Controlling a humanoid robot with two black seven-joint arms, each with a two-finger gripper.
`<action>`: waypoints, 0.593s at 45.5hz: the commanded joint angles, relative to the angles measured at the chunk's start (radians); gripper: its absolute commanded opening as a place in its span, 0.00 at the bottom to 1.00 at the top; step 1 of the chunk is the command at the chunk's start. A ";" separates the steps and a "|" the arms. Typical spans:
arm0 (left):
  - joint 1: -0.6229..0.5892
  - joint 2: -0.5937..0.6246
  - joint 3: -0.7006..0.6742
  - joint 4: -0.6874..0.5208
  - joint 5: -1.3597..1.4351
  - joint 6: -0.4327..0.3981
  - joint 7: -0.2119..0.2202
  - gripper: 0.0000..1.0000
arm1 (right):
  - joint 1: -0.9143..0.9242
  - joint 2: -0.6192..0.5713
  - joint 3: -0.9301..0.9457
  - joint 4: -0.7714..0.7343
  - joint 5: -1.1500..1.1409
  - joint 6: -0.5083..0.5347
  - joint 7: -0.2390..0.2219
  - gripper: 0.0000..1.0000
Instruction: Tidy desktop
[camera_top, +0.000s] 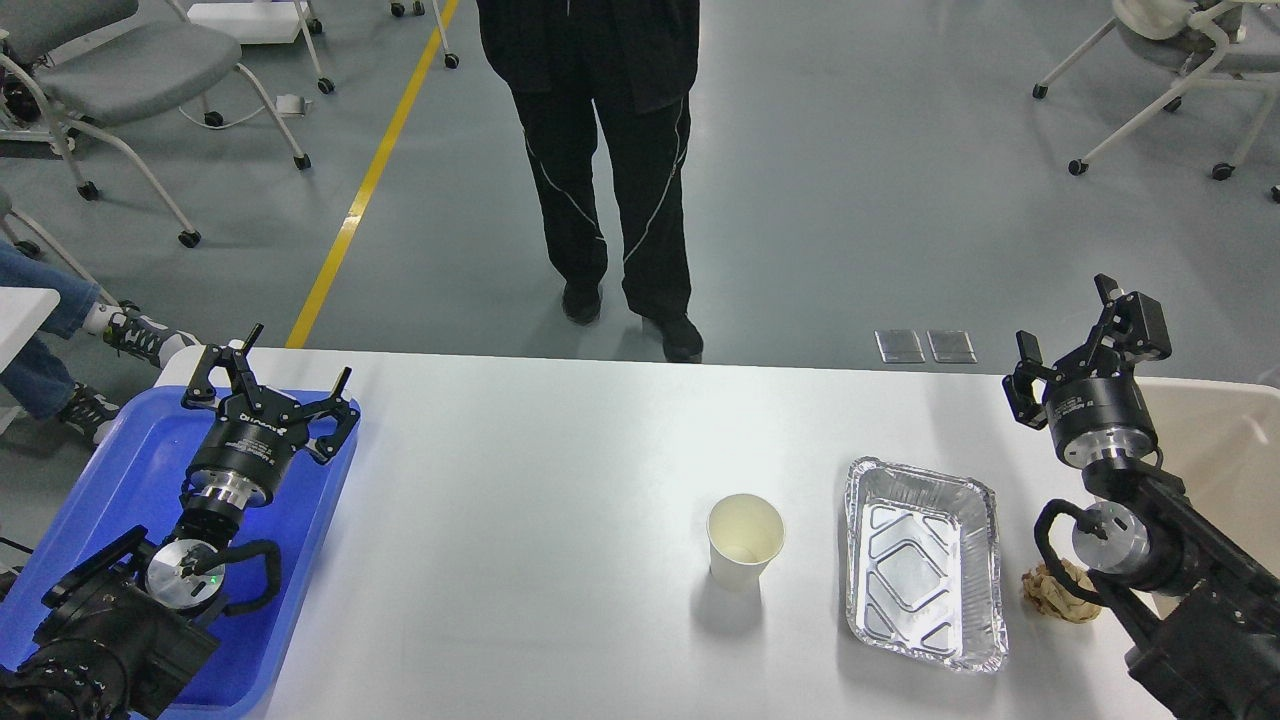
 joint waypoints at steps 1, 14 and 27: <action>0.000 0.000 0.000 0.000 0.000 0.000 0.002 1.00 | -0.002 -0.001 0.000 -0.001 0.000 0.000 0.000 1.00; 0.000 0.000 0.000 0.000 0.000 0.000 0.000 1.00 | -0.015 -0.005 0.000 -0.001 0.000 0.002 0.000 1.00; 0.000 0.000 0.000 0.000 0.000 0.000 0.000 1.00 | -0.001 -0.011 -0.002 0.001 0.000 0.011 0.000 1.00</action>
